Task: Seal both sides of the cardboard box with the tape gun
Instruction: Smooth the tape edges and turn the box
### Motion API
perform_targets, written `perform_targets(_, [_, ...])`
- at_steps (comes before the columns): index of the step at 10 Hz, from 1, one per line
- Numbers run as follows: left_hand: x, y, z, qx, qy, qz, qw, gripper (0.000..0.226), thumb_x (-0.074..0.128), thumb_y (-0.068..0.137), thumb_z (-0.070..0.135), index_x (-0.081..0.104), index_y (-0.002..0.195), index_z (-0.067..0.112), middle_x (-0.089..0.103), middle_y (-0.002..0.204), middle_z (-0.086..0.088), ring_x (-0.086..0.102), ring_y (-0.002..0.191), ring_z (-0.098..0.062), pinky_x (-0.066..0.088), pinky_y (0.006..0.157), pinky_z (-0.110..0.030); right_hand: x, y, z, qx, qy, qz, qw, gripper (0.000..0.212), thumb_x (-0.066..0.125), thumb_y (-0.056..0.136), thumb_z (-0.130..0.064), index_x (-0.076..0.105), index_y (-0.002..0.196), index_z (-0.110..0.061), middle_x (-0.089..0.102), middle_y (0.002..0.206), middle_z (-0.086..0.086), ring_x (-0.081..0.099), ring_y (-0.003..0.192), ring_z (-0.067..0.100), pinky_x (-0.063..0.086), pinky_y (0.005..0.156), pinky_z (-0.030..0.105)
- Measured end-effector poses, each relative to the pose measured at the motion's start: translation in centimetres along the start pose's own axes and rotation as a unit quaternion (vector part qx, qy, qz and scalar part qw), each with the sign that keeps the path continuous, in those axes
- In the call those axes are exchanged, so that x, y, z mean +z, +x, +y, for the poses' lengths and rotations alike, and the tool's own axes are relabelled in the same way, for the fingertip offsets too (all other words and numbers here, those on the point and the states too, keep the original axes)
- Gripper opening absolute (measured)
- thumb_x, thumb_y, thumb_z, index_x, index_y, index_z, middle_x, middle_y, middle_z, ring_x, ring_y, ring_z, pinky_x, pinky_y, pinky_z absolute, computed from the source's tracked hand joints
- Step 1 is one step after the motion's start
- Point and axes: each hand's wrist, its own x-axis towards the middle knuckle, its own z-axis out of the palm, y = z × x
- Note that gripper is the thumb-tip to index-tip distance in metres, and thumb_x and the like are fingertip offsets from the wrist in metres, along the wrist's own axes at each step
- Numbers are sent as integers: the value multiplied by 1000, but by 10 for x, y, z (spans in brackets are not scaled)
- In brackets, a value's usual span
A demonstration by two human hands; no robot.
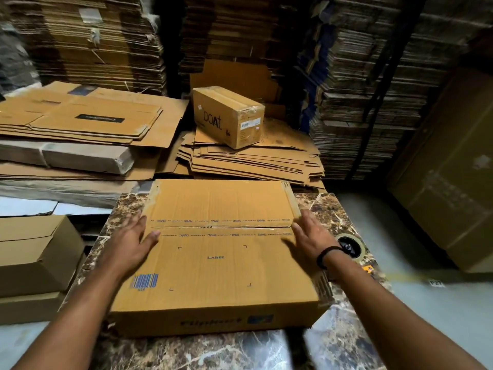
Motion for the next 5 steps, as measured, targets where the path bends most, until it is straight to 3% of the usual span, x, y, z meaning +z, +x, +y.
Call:
perform_targets(1, [7, 24, 14, 18, 36, -43, 998, 71, 29, 93, 57, 12, 148, 15, 6, 156, -1, 5, 143, -20, 18, 112, -47, 2, 30, -16, -2, -60, -52, 997, 72, 24, 92, -63, 0, 150, -29, -3, 159, -3, 9, 146, 25, 18, 117, 51])
perform_targets(3, [13, 28, 12, 31, 89, -63, 994, 72, 24, 93, 58, 13, 148, 13, 5, 156, -2, 3, 144, -19, 13, 114, -42, 10, 31, -20, 11, -94, -82, 992, 72, 23, 93, -62, -1, 150, -26, -11, 158, -7, 7, 146, 23, 16, 117, 49])
perform_targets(4, [9, 27, 9, 33, 95, -55, 993, 73, 21, 91, 62, 18, 147, 16, 7, 156, -3, 7, 143, -21, 10, 116, -43, -1, 35, -23, 13, -100, -73, 992, 71, 24, 93, -62, 3, 151, -27, -4, 160, -4, 8, 146, 24, 13, 118, 51])
perform_targets(5, [-15, 31, 29, 62, 87, -25, 994, 69, 26, 92, 58, 20, 147, 17, 7, 156, -4, 6, 143, -21, 8, 116, -42, -26, 34, -42, -28, -91, 12, 995, 71, 27, 94, -60, 6, 151, -24, 3, 160, -3, 11, 146, 20, 15, 117, 46])
